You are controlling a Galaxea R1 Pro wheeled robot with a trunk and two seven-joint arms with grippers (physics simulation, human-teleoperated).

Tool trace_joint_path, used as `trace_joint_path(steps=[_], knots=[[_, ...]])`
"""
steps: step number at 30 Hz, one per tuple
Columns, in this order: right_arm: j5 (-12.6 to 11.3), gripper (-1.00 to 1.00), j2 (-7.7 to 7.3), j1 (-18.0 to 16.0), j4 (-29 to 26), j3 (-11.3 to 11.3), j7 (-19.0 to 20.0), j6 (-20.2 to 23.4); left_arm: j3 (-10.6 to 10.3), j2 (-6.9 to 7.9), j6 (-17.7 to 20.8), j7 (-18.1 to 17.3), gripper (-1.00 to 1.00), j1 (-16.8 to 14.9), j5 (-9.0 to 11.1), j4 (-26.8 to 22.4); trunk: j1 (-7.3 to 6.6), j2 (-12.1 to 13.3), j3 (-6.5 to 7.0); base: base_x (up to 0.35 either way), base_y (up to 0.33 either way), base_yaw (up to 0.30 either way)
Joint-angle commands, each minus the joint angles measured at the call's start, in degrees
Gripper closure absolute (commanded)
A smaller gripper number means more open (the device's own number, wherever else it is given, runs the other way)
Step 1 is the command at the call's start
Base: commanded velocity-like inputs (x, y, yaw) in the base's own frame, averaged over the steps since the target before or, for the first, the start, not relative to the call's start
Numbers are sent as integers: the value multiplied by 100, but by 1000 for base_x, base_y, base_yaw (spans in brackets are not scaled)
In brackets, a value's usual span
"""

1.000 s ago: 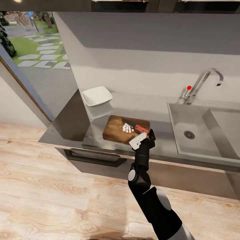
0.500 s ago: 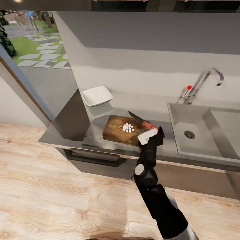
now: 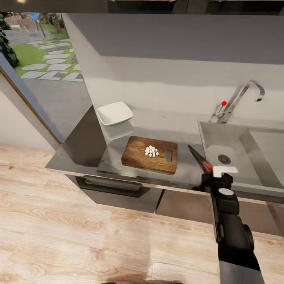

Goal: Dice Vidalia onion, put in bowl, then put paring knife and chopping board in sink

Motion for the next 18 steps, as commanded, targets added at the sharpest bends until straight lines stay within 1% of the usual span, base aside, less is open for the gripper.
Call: trace_joint_path(steps=[1,2,4,5,7,11,16,17,18], knots=[[-18,100,-6,-3,-5,-145,133,22,-13,4,-10,0,-100,-1,43,2,3,-9,-8,5,-5,0],[-20,100,-17,-3,-13,-265,250,19,-13,2,-10,0,-100,-3,45,5,3,-9,-8,48,-43,0],[-22,100,-87,-3,-45,-358,345,16,-13,-18,-10,0,-100,-5,47,11,3,-9,-8,104,-93,0],[-26,100,-131,-3,-56,-375,367,16,-13,-31,-10,0,-100,-5,47,14,3,-9,-8,156,-134,0],[-44,100,-159,-3,-63,-389,394,15,-13,-45,-10,0,-100,-5,47,40,3,-9,-8,184,-156,0],[-212,100,-172,-3,-66,-392,407,15,-13,-52,-10,0,-100,-19,39,120,3,-9,-8,213,-186,0],[-249,100,-173,-3,-67,-398,409,15,-13,-52,-10,0,-100,-23,38,130,3,-9,-8,226,-200,0],[-253,100,-173,-3,-67,-418,409,15,-13,-52,-10,0,-100,-23,38,132,3,-9,-8,229,-205,0],[-257,100,-173,-3,-67,-491,410,15,-13,-52,-10,0,-100,-23,38,136,3,-9,-8,230,-208,0]])
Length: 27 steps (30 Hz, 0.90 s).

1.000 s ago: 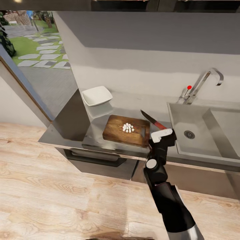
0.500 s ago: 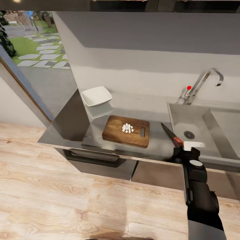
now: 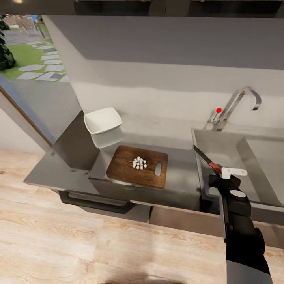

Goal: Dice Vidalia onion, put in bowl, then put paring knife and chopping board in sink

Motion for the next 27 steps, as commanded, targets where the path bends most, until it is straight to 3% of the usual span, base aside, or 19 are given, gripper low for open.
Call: trace_joint_path(steps=[1,2,5,12,20,27], knots=[[28,100,4,-4,-4,-137,36,27,-12,5,-9,0,-100,2,41,-4,6,-9,-8,230,-212,0],[-80,100,6,-4,-2,-315,29,32,-12,5,-9,0,-100,2,41,-3,6,-9,-8,230,-218,0],[-357,100,5,-4,4,-496,-30,40,-12,5,-9,0,-100,2,41,-2,6,-9,-8,225,-227,0],[-450,100,69,-4,87,-515,-784,43,-12,5,-9,0,-100,2,41,-6,6,-9,-8,145,-163,0],[-460,100,66,-4,842,-503,-864,13,-12,10,-9,0,-100,2,41,-25,6,-9,-8,40,-32,0],[-466,100,28,-4,1444,-501,-864,-440,-13,14,-9,0,-100,2,41,-20,6,-9,-8,13,-21,0]])
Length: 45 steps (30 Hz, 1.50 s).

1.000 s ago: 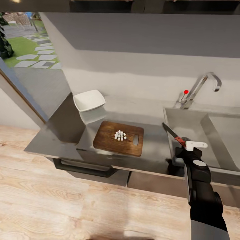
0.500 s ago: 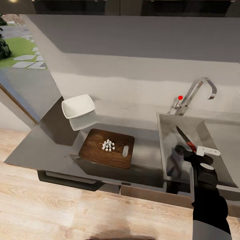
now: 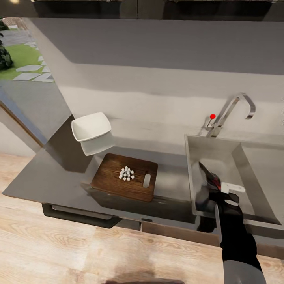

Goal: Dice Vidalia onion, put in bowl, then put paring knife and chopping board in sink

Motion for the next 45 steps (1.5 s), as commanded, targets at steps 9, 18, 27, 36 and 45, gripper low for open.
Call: trace_joint_path(steps=[9,18,27,36,45], knots=[[-486,100,-13,-1,248,-18,4,-177,-12,5,-10,0,-100,1,41,-4,5,-7,-8,52,-101,0],[-693,-100,-1,-1,265,0,-71,-275,-12,6,-10,0,-100,1,41,-5,5,-7,-8,1,-1,0],[-694,-100,6,-1,-516,36,-81,-231,-13,6,-10,0,-100,1,41,-4,5,-7,-8,0,0,0],[-691,-100,34,-1,-1461,354,357,341,-12,6,-10,0,-100,1,41,4,5,-7,-8,0,2,0],[-685,-100,35,-1,-1499,450,858,331,-12,6,-10,0,-100,1,41,0,5,-7,-8,-64,208,0]])
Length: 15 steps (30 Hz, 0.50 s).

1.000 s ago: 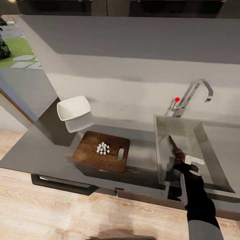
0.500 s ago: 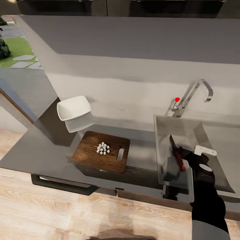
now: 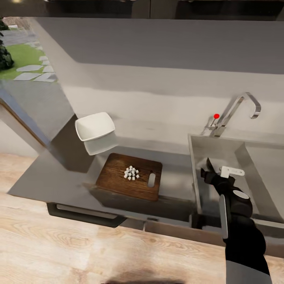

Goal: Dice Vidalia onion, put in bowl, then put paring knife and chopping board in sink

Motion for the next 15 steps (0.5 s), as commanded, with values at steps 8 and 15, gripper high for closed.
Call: trace_joint_path(steps=[8,15], knots=[[47,-100,4,-5,-10,-11,50,39,-16,7,-12,0,-100,0,41,2,3,-10,20,-93,275,0],[47,-100,5,-5,-8,-7,51,32,-16,8,-12,0,-100,0,41,-11,3,-10,82,-98,276,0]])
